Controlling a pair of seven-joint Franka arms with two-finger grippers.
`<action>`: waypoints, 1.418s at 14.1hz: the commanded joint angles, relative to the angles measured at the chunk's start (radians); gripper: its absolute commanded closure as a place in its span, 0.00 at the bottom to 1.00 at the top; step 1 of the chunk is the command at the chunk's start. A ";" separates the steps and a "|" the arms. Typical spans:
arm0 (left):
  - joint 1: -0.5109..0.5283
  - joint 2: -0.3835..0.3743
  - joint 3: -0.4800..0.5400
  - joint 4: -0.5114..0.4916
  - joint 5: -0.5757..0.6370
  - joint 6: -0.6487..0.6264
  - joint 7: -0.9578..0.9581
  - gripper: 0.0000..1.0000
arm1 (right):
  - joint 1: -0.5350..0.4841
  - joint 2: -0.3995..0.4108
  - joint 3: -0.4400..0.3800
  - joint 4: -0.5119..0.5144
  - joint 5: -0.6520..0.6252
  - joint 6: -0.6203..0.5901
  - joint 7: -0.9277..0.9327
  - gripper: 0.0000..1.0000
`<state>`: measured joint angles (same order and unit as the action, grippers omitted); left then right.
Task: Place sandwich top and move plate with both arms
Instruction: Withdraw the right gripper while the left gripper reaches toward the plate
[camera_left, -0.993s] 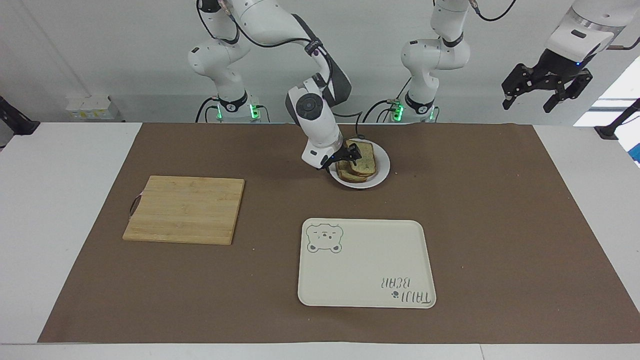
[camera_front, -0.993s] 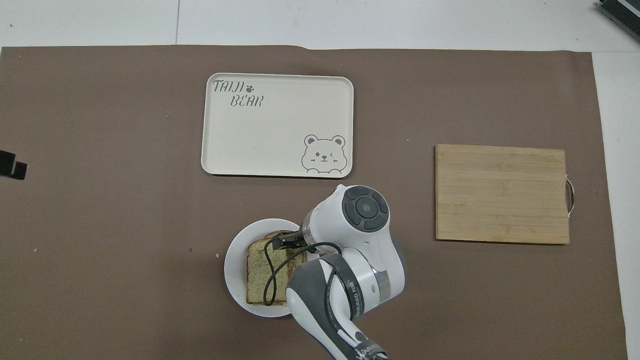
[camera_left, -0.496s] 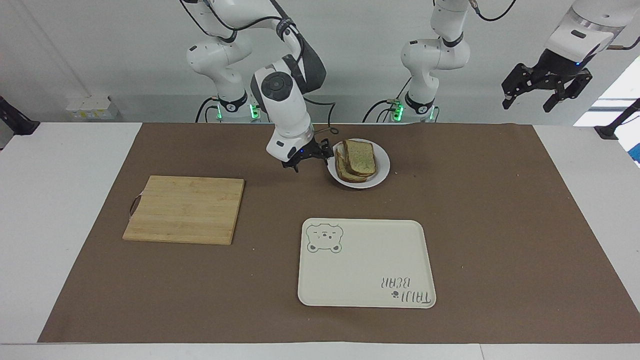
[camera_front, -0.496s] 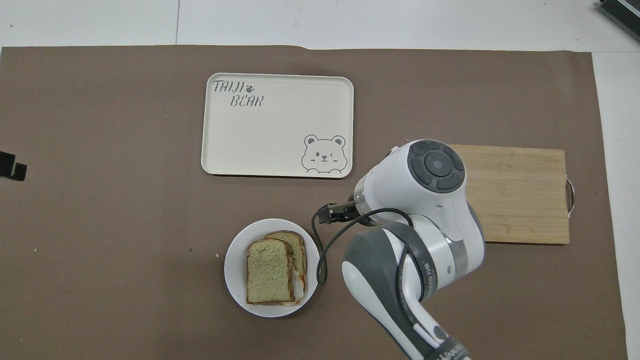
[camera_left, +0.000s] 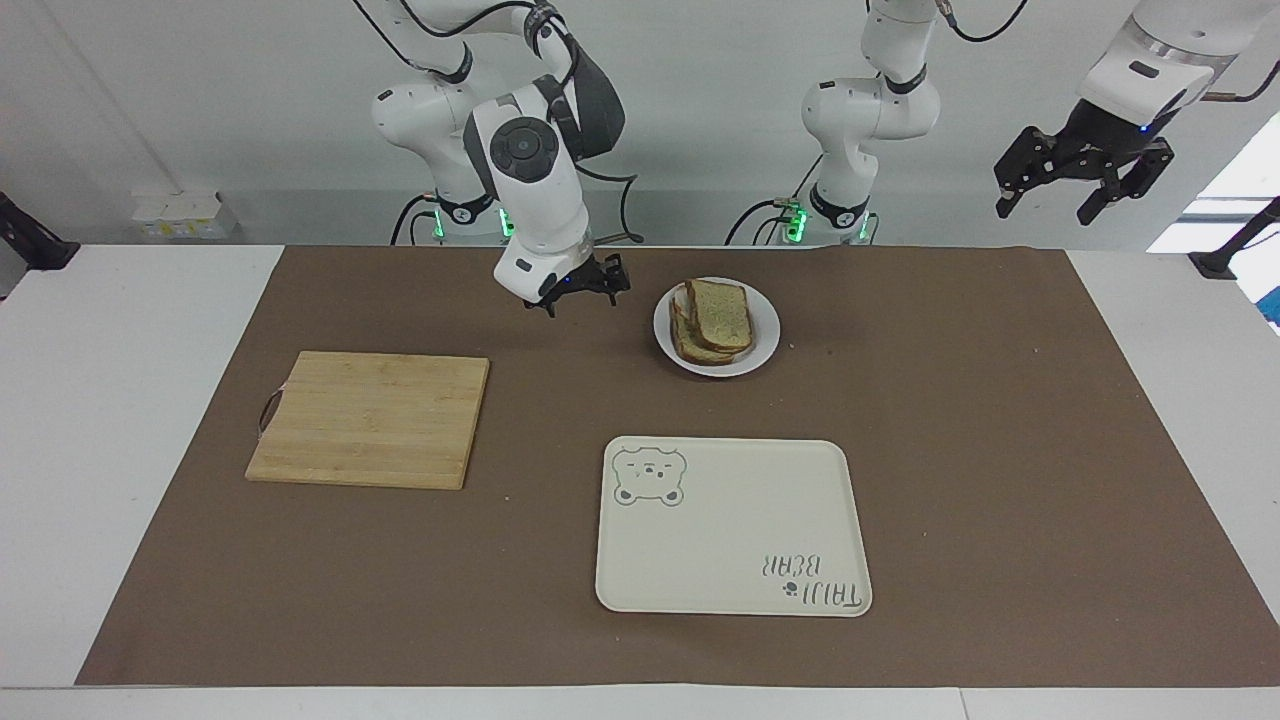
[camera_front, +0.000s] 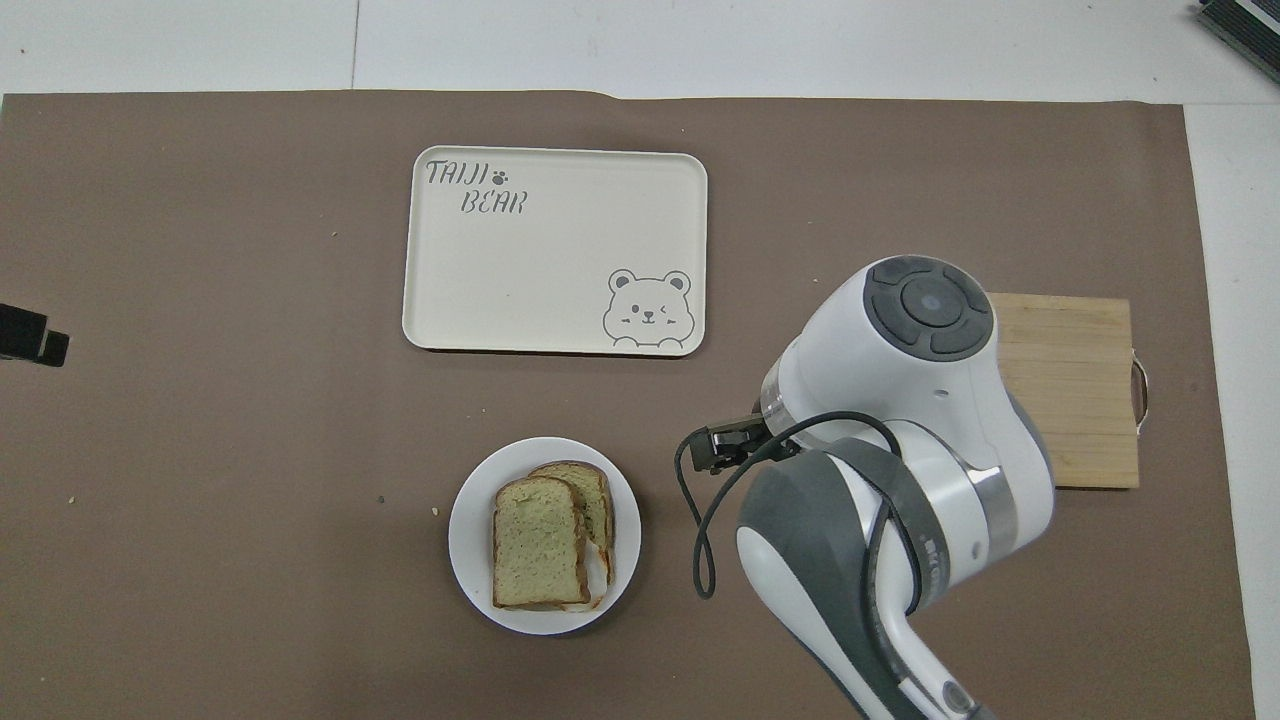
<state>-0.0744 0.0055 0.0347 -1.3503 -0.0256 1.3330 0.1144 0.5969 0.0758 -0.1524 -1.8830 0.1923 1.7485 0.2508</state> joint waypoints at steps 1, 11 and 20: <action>-0.011 -0.088 0.002 -0.133 -0.034 0.064 -0.004 0.00 | -0.035 -0.014 0.008 0.001 -0.028 -0.075 -0.004 0.00; -0.024 -0.229 -0.001 -0.583 -0.275 0.302 0.004 0.00 | -0.232 -0.068 0.008 -0.001 -0.115 -0.149 -0.010 0.00; -0.116 -0.288 -0.001 -0.986 -0.502 0.667 0.077 0.00 | -0.417 -0.154 0.007 0.004 -0.123 -0.169 -0.008 0.00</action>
<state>-0.1673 -0.2354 0.0211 -2.2370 -0.4808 1.9262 0.1467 0.2041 -0.0446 -0.1568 -1.8783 0.0877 1.5998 0.2507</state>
